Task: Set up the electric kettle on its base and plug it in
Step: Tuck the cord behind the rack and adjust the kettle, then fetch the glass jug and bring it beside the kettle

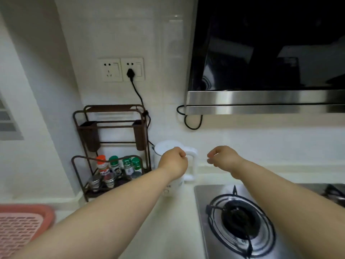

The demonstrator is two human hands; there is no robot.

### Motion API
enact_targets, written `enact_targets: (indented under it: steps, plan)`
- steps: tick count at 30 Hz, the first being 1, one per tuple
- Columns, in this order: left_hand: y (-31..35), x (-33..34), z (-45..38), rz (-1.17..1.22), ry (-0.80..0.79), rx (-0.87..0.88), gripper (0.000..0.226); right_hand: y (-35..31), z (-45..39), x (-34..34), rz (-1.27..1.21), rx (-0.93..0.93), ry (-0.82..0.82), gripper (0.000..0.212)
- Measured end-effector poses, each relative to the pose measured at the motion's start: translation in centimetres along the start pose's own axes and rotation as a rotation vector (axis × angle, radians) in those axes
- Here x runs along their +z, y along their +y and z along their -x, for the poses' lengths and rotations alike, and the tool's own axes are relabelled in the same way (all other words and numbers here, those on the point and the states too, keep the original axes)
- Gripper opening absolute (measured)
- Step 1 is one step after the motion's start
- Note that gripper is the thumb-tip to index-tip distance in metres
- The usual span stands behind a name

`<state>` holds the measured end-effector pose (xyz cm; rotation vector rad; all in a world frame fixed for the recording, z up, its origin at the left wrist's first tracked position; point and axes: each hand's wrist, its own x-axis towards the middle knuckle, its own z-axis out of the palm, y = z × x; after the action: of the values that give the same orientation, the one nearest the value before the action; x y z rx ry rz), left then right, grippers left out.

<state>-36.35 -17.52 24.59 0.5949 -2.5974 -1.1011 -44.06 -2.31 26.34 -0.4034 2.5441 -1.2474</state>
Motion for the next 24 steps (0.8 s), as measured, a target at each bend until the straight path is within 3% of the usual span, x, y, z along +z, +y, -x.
enact_targets:
  steps: [2,9,13,18,24]
  plan:
    - [1.3,1.9,1.7,0.001,-0.097,0.064,0.018,2.0,3.4,-1.4,0.007,0.064,0.021,0.006]
    - [6.8,10.2,7.4,0.063,-0.344,0.18,0.023,9.8,12.9,-8.1,0.042,0.232,0.165,0.015]
    - [14.7,16.3,11.6,0.096,-0.517,0.316,0.018,15.6,19.5,-15.6,-0.017,0.309,0.357,0.008]
    - [23.5,23.7,16.6,0.09,-0.583,0.484,0.02,21.7,26.1,-22.7,-0.1,0.384,0.538,0.013]
    - [35.6,34.6,25.2,0.122,-0.734,0.577,0.019,30.8,35.2,-34.8,-0.128,0.512,0.626,0.015]
